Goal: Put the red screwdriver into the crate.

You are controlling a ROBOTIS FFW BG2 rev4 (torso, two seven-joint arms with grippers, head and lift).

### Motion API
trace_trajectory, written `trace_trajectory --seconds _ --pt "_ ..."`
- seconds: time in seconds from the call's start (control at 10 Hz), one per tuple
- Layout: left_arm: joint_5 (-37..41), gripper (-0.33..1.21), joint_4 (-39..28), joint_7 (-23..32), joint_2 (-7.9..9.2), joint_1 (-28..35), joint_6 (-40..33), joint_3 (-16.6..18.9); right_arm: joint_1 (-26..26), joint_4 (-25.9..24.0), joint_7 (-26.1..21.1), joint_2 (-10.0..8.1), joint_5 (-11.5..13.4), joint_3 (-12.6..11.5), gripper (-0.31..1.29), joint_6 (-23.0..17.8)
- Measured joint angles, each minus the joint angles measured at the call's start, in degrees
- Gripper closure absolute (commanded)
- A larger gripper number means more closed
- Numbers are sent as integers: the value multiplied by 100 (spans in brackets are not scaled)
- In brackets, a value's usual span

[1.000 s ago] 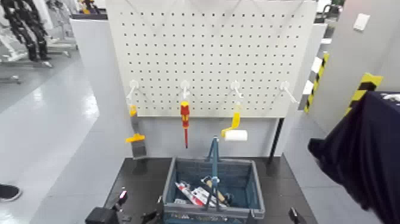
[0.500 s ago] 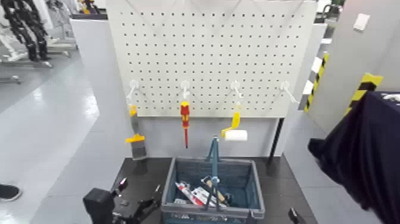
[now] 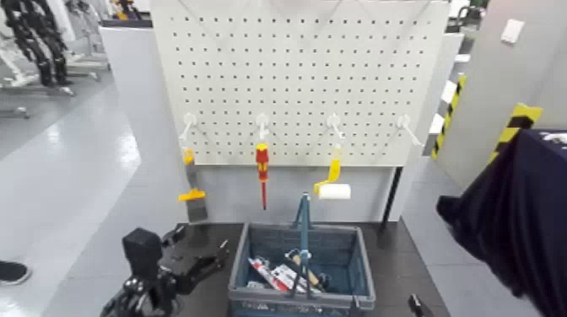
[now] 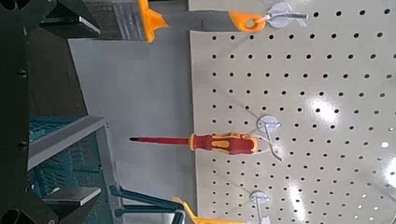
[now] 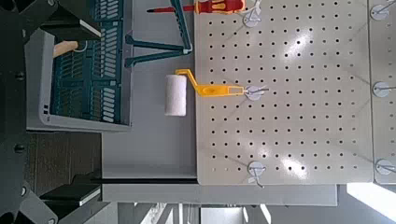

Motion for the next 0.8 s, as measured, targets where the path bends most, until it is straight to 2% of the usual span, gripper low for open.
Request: trace_trajectory --seconds 0.3,0.8 --pt "51 11 227 -147 237 -501 122 -224 -17 24 0 -3 -22 12 14 -30" --pt "292 11 882 -327 381 -1298 92 -756 -40 52 0 -11 -44 38 14 -40"
